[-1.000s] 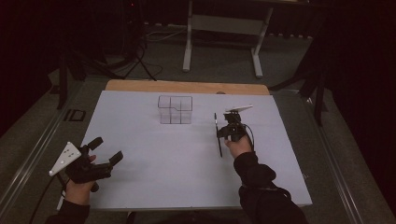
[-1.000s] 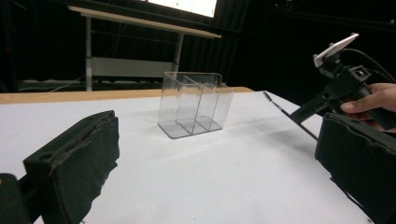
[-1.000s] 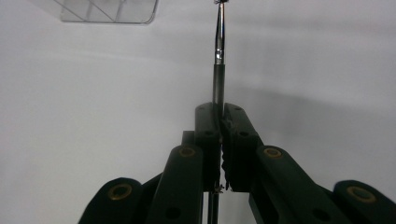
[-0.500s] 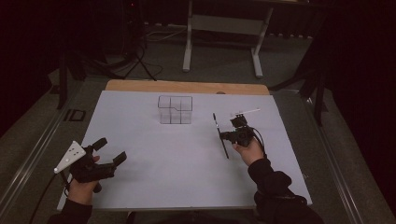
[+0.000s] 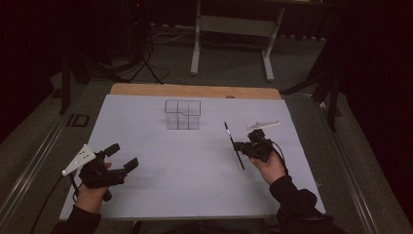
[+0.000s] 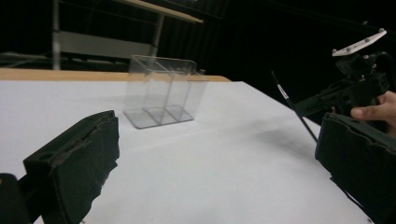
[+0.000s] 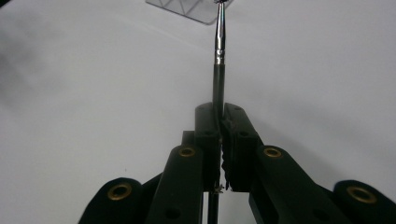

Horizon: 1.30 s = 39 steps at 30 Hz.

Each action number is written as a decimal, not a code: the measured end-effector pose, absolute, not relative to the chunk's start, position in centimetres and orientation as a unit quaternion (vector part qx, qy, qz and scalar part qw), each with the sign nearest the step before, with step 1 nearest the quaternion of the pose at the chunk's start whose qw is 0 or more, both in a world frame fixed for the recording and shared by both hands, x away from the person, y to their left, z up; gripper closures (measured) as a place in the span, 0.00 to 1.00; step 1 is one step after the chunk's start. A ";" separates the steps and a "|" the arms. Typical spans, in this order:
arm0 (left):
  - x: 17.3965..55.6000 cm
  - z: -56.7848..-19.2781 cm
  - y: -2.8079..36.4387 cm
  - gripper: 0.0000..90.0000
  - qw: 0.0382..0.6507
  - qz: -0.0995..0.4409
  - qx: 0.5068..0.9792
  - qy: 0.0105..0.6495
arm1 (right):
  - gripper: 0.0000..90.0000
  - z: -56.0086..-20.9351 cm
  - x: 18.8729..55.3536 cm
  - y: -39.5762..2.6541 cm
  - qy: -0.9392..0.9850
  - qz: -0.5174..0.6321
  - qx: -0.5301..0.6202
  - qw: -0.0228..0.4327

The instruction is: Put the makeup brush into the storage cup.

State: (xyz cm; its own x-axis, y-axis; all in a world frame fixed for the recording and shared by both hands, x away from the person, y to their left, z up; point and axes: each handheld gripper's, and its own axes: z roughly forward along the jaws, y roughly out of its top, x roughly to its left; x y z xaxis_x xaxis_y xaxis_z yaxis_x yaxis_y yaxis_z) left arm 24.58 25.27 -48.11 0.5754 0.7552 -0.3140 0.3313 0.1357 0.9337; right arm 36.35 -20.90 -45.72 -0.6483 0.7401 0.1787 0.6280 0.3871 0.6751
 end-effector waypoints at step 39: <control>29.9 -45.5 16.3 0.00 0.664 0.037 0.683 0.303 | 0.95 -45.6 32.3 -19.7 0.792 0.516 0.308 0.111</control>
State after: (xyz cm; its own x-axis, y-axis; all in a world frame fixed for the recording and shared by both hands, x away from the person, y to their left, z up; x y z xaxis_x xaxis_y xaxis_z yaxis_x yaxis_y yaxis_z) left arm 29.89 16.33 -45.48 0.8138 0.4627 -0.3517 0.3646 0.0649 0.9289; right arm 32.25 -19.66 -45.63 -0.7853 0.6028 0.1413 0.3729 0.2784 0.8851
